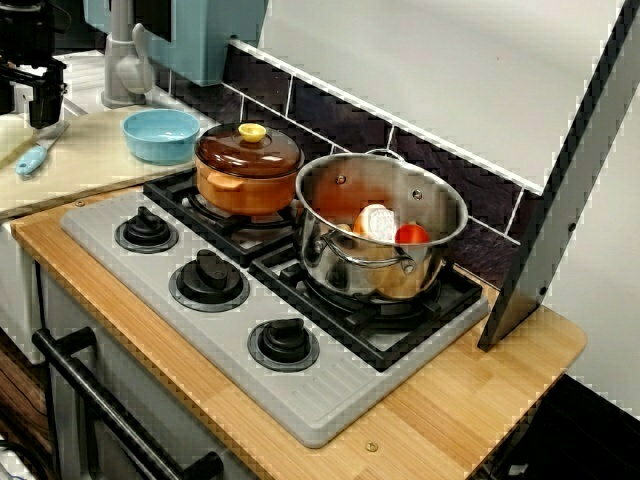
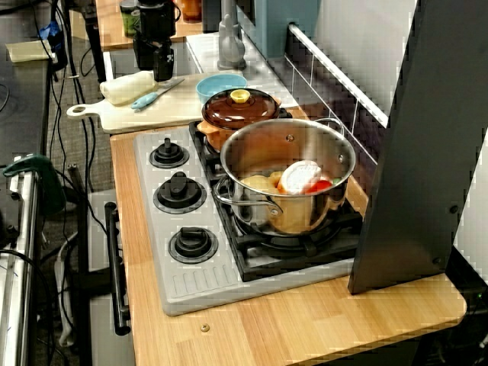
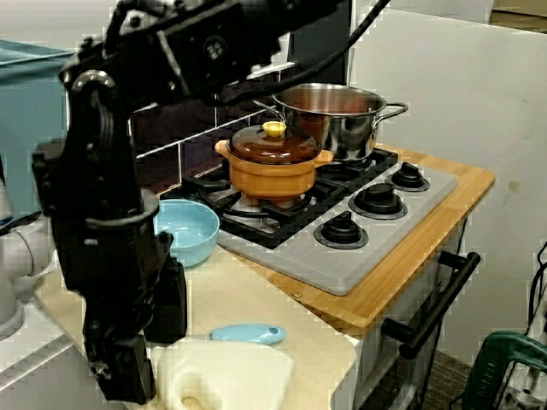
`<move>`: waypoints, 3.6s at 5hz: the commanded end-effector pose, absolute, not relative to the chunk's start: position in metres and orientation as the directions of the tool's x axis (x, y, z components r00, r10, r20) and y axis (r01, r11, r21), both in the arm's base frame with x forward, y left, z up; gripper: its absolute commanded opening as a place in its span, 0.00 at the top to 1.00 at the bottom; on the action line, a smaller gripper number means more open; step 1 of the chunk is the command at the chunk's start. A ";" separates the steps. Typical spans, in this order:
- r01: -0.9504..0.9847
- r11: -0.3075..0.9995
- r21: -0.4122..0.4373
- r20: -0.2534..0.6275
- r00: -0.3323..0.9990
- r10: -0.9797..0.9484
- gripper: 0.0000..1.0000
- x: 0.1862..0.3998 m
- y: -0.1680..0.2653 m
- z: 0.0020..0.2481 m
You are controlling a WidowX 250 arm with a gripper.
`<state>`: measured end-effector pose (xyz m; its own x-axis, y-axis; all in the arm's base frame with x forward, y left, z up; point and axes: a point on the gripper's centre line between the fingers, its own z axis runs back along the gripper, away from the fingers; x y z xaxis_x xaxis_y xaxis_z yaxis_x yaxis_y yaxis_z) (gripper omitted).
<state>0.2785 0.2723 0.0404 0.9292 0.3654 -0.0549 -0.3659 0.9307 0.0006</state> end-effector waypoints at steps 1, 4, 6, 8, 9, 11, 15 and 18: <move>-0.367 0.930 0.026 -0.018 0.930 0.367 0.00 0.281 0.282 0.057; -0.353 0.935 0.019 -0.017 0.935 0.354 1.00 0.280 0.282 0.058; -0.350 0.937 0.022 -0.019 0.937 0.350 1.00 0.281 0.282 0.057; -0.344 0.939 0.016 -0.014 0.939 0.344 1.00 0.280 0.280 0.063; -0.342 0.940 0.009 -0.010 0.940 0.342 1.00 0.280 0.279 0.068; -0.333 0.943 -0.018 -0.008 0.943 0.333 1.00 0.282 0.276 0.079; -0.296 0.953 -0.059 0.017 0.955 0.297 1.00 0.283 0.267 0.101; -0.258 0.960 -0.109 0.041 0.964 0.264 1.00 0.288 0.255 0.121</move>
